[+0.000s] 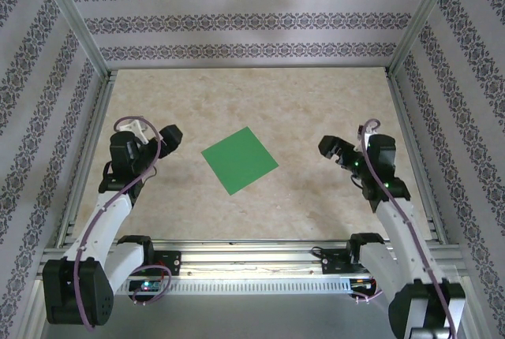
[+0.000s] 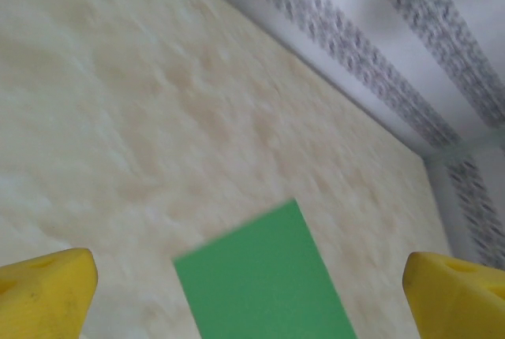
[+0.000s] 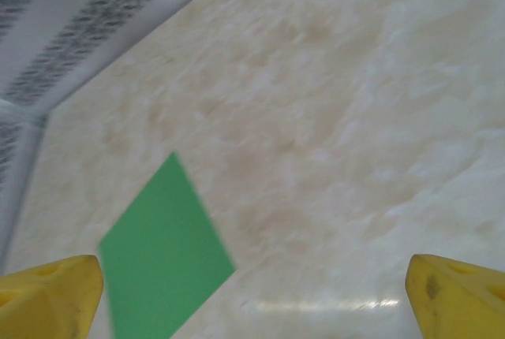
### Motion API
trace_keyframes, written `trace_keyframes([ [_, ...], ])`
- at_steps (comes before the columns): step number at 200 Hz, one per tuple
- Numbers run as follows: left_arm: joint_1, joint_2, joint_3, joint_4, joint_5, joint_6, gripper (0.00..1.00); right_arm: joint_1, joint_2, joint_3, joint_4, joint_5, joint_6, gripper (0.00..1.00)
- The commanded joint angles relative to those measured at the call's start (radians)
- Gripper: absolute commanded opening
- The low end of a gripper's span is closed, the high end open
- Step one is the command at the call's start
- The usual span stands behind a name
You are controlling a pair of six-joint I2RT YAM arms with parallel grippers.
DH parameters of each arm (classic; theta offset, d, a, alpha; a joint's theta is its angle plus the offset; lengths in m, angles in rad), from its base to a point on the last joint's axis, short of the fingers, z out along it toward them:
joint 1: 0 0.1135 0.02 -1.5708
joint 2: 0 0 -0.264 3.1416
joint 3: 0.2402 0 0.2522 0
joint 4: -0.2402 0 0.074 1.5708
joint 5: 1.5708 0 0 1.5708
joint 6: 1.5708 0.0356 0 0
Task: Fold a paper plane with a square sheet of paper (pick it up from the middle)
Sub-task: Rotate the square sheet of paper at the center of the table.
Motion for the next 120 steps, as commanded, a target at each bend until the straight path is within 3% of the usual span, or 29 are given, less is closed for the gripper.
trace_keyframes([
  [1,0.002,0.006,0.025,-0.077,0.222,-0.085,1.00,0.010,-0.053,-0.018,-0.020,-0.186,0.081,0.98],
  [48,-0.110,0.079,0.049,-0.198,0.214,-0.056,0.85,0.205,0.021,-0.035,-0.026,-0.099,0.108,0.98],
  [80,-0.314,0.183,0.120,-0.236,0.097,-0.037,0.83,0.342,0.147,-0.017,0.016,0.009,0.127,0.98],
  [120,-0.480,0.463,0.316,-0.261,-0.017,-0.062,0.77,0.383,0.257,0.006,0.062,0.059,0.168,0.98],
])
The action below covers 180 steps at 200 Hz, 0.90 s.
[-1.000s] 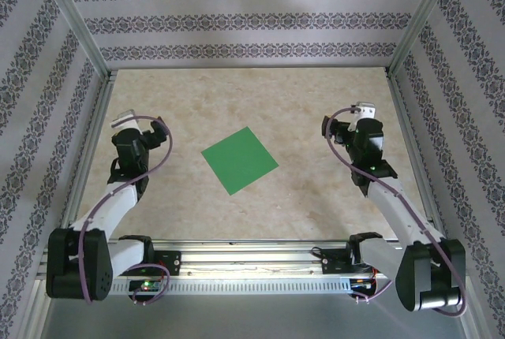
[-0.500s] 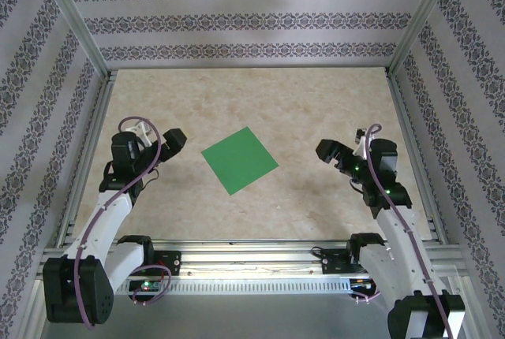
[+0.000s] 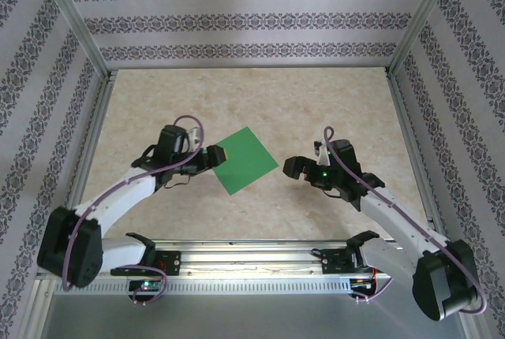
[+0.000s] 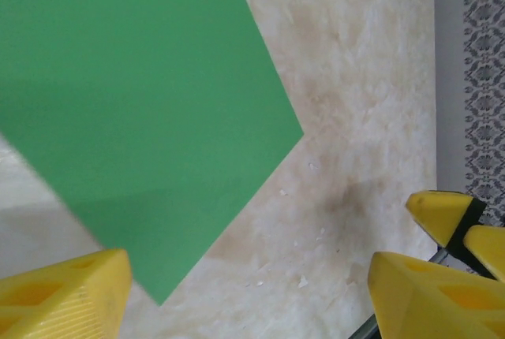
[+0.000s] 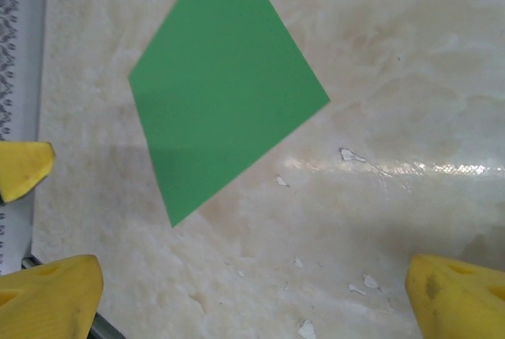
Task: Fold a paper plane with a square sheet of paper (pick it up from the middle)
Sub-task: Rotate the square sheet of paper at the center of the table.
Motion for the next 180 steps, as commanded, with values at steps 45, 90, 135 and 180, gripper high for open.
trace_keyframes([
  [45,-0.156,0.449,0.362,-0.082,-0.088,-0.032,0.73,-0.017,0.084,0.034,0.078,0.126,0.067,0.98],
  [90,-0.172,0.610,0.492,-0.160,-0.123,-0.027,0.74,-0.079,0.111,0.011,0.161,0.069,0.121,0.98],
  [135,-0.177,0.655,0.448,-0.164,-0.106,0.009,0.73,-0.082,0.109,-0.018,0.163,0.054,0.129,0.98],
  [180,-0.180,0.604,0.329,-0.200,-0.106,0.117,0.72,-0.080,0.072,-0.053,0.145,0.046,0.143,0.98],
])
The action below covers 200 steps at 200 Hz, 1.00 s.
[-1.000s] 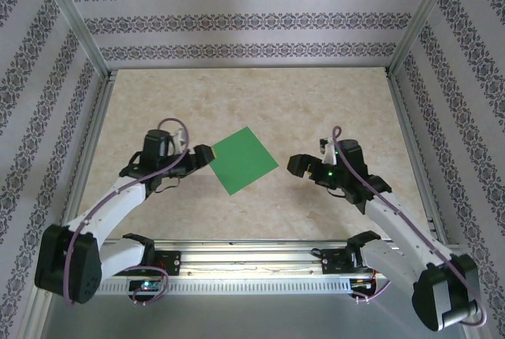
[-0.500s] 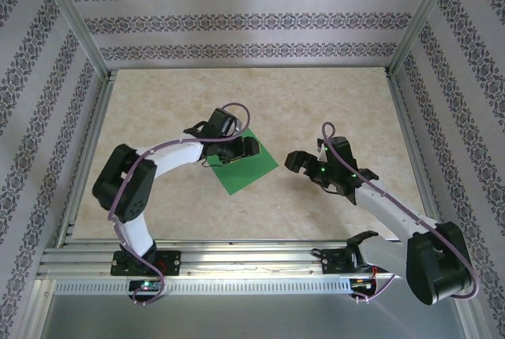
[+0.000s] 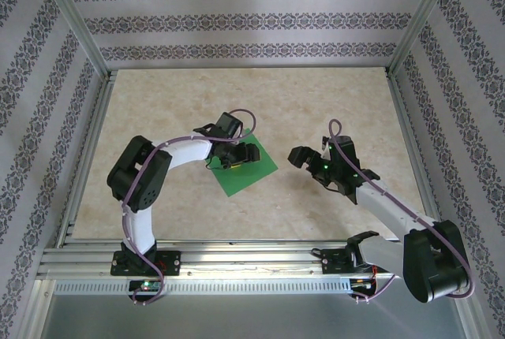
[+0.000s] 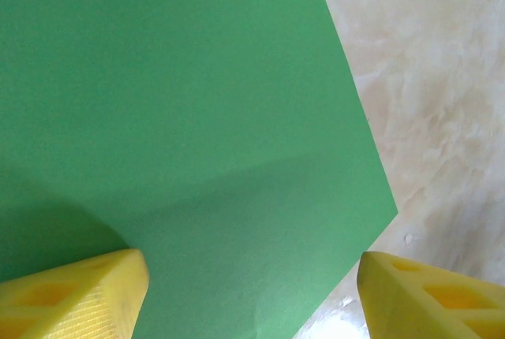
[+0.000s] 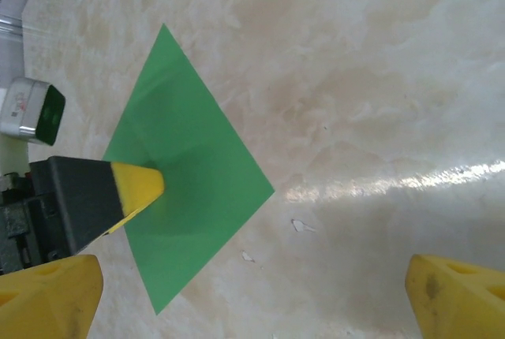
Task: Fold a paper plane with a square sheet of paper (pick it up from the middle)
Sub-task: Rotate the square sheet of paper at the center of the table.
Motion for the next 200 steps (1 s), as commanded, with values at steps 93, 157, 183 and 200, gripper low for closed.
trace_keyframes([
  [93,-0.012,-0.281,-0.131,-0.257,-0.138,0.302,0.77,0.048,-0.001,0.024,-0.073,-0.029,-0.060,0.98],
  [157,0.043,-0.183,-0.074,-0.178,-0.218,0.062,0.78,0.104,0.105,0.113,-0.092,-0.040,-0.103,0.98],
  [183,0.042,-0.099,-0.029,-0.168,-0.196,0.048,0.78,0.103,0.128,0.117,-0.087,-0.043,-0.107,0.98],
  [200,0.042,-0.062,-0.003,-0.177,-0.196,0.062,0.78,0.103,0.138,0.121,-0.085,-0.052,-0.112,0.98],
])
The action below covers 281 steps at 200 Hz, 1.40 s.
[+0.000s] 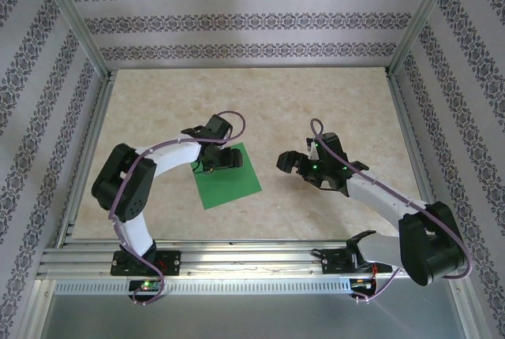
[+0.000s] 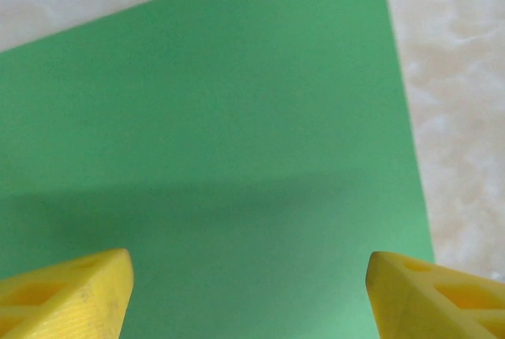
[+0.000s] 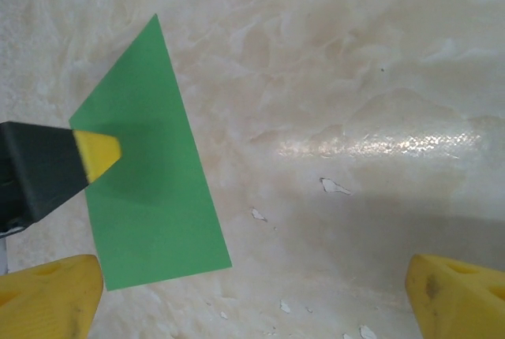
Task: Fold a paper plane with a square sheet of paper (pick it up from the middle)
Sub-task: Rotate the square sheet of paper at the center of the table.
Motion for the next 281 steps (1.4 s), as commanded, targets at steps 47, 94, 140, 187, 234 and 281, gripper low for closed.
trace_keyframes([
  [47,-0.009,0.117,0.093,0.012,0.091,0.061,0.78,-0.002,0.009,0.008,-0.017,0.013,-0.027,0.98],
  [94,-0.070,0.196,0.177,-0.020,0.196,0.184,0.77,-0.032,-0.034,-0.027,-0.037,0.038,-0.016,0.98],
  [140,-0.121,0.120,0.249,-0.108,0.034,0.171,0.77,-0.065,-0.103,-0.043,-0.053,0.041,-0.004,0.98],
  [187,-0.119,0.035,0.249,-0.244,-0.160,-0.004,0.77,-0.045,-0.141,-0.024,-0.086,0.024,0.017,0.98],
  [234,-0.144,0.049,0.209,-0.205,-0.037,-0.116,0.76,-0.019,-0.112,0.021,-0.129,0.032,0.006,0.98],
  [281,-0.152,0.050,0.131,-0.157,0.026,-0.155,0.77,-0.013,-0.122,0.018,-0.143,0.043,0.020,0.98],
])
